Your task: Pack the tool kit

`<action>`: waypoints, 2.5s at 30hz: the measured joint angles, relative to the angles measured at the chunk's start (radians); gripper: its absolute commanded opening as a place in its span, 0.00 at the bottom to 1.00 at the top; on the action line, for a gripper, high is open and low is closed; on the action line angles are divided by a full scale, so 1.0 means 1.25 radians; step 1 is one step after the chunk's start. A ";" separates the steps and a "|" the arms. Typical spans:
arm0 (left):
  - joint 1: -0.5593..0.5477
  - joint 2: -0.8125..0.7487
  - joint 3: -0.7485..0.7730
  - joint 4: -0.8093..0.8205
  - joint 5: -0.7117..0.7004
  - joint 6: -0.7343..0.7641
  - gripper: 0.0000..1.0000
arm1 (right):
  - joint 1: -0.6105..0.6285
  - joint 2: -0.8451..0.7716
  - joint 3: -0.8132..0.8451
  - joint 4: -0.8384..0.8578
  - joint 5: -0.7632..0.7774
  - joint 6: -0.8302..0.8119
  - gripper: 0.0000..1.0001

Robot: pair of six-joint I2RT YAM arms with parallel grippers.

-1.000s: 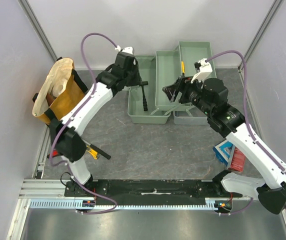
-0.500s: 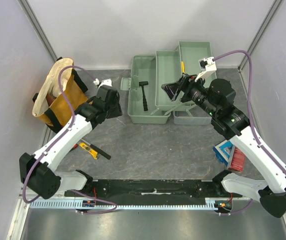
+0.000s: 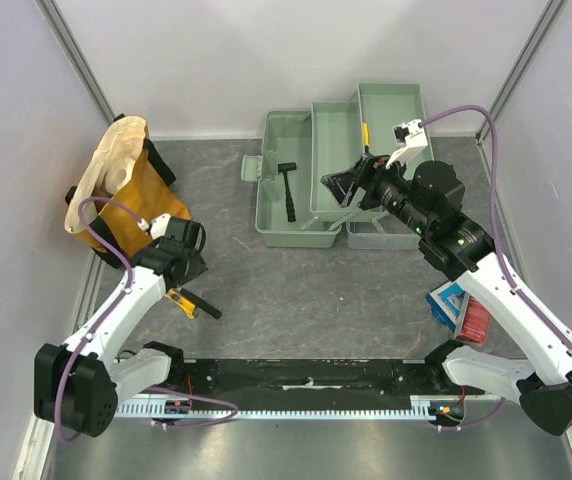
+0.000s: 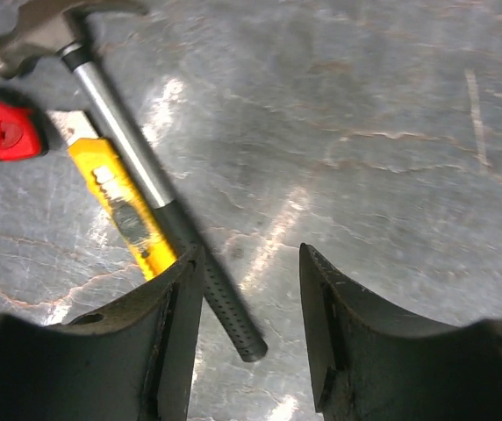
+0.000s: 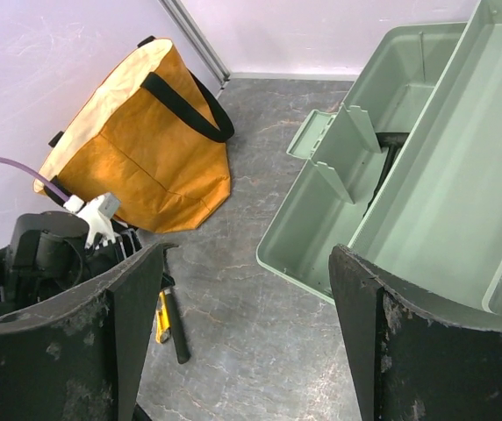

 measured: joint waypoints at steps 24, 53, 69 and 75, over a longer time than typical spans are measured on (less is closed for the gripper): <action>0.163 0.107 -0.143 0.163 0.067 -0.026 0.47 | 0.000 0.012 -0.007 -0.024 0.010 0.005 0.83; 0.111 -0.031 -0.110 0.135 0.140 -0.039 0.02 | 0.000 0.044 -0.007 -0.055 0.015 0.007 0.83; -0.027 -0.044 -0.035 0.180 0.235 -0.020 0.02 | 0.000 0.044 -0.017 -0.057 0.000 0.015 0.83; -0.090 0.036 0.097 0.265 0.243 0.027 0.02 | 0.000 0.044 -0.019 -0.060 0.000 0.016 0.83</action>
